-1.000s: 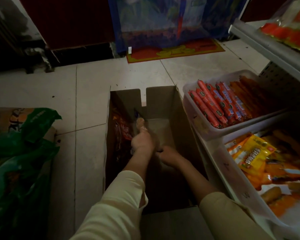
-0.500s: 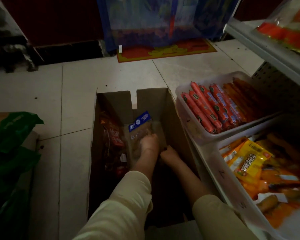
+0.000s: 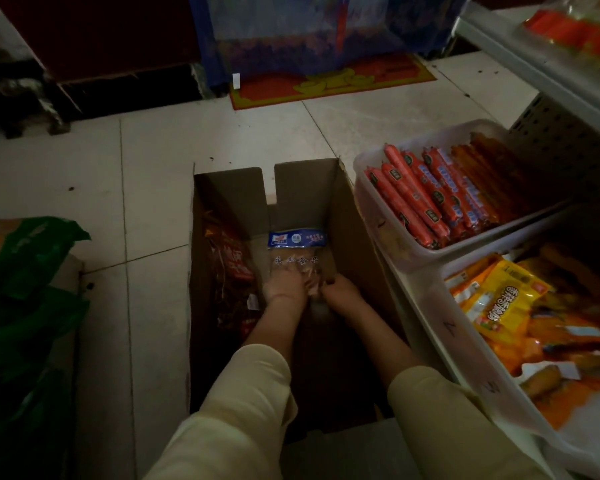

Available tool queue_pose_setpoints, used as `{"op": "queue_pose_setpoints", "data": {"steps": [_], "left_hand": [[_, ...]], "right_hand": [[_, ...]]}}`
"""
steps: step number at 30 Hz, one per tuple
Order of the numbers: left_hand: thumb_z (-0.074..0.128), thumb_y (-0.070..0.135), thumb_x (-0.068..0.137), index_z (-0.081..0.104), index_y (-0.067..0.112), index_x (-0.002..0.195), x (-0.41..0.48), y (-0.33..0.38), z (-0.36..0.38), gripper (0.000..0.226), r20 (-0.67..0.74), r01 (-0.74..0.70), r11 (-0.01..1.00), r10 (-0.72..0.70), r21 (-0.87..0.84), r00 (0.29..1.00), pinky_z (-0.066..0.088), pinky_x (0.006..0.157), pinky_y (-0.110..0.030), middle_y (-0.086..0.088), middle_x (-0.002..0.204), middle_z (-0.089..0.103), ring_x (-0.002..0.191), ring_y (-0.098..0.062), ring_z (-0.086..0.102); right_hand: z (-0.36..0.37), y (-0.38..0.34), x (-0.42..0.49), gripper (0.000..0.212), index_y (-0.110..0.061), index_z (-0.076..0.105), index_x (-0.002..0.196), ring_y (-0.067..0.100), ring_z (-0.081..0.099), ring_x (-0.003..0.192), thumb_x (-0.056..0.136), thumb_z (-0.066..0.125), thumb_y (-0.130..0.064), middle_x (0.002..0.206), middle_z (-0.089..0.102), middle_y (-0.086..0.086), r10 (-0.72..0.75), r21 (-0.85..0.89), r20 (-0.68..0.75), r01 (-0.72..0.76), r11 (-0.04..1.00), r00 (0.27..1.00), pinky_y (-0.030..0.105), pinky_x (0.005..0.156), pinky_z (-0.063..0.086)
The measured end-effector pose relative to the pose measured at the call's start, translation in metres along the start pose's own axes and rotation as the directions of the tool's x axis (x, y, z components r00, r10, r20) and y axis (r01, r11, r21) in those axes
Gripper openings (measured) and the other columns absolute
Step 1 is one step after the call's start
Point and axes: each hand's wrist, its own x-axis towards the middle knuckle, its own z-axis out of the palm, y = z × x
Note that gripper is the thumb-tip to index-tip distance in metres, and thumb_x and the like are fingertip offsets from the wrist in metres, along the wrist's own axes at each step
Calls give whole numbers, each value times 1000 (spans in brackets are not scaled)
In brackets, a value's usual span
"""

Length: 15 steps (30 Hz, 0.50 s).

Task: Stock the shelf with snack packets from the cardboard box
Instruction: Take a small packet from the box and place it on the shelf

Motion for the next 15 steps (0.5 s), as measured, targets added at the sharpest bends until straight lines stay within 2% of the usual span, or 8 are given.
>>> {"op": "queue_pose_setpoints", "data": {"steps": [2,5,6,8,11,12,14,15], "left_hand": [[54,26,91,34,9,138,-6,-17,-7,53,-120,158,987,-158,-8,980,35,105,-40,-17,143,35,131,-30,36],[62,32,86,16,6,147,-17,-40,-9,80,-255,358,921,-387,-154,886,20,115,-45,-19,155,13,143,-33,16],[61,32,87,9,5,148,-21,-46,-9,84,-276,378,904,-423,-202,863,18,115,-45,-19,156,9,144,-33,13],[55,32,92,1,3,149,-28,-50,-8,83,-268,368,895,-430,-253,862,22,113,-44,-18,157,5,143,-33,14],[50,25,95,1,4,149,-39,-47,-19,76,-211,383,833,-490,-399,846,35,105,-44,-15,156,9,136,-34,26],[52,23,94,5,3,148,-41,-46,-24,75,-195,398,822,-504,-408,841,38,103,-44,-16,154,14,133,-34,31],[56,20,92,20,1,144,-42,-50,-30,66,-159,423,834,-499,-354,852,44,99,-40,-19,144,31,126,-33,40],[56,19,92,27,1,140,-43,-54,-33,59,-135,415,846,-478,-334,868,47,96,-39,-19,139,38,124,-32,45]], "right_hand": [[0,-6,-3,37,-3,55,128,28,57,109,92,50,-12,129,57,20,-10,3,-5,10,1000,1000,28,80,39],[6,-11,-5,36,-7,53,130,30,56,114,95,47,-11,130,56,16,-22,32,-12,23,999,1000,28,80,37],[9,-15,-9,35,-8,54,129,27,56,109,95,46,-10,128,58,15,-33,43,2,33,999,999,28,81,39],[14,-19,-16,38,-11,50,132,23,56,105,94,47,-8,128,58,13,-36,105,56,30,994,998,32,86,44],[24,-20,-15,42,-15,45,134,27,57,113,93,51,-13,128,56,11,-54,174,125,32,984,991,42,96,48],[33,-6,12,42,-17,46,132,27,58,112,92,54,-23,127,57,10,-74,166,132,51,985,988,44,96,48],[41,6,37,54,-20,49,129,30,57,115,84,56,-49,127,59,10,-98,132,126,81,988,987,50,97,47],[38,2,29,55,-19,50,128,31,56,117,84,55,-52,127,59,10,-108,116,128,93,989,986,51,99,46]]}}
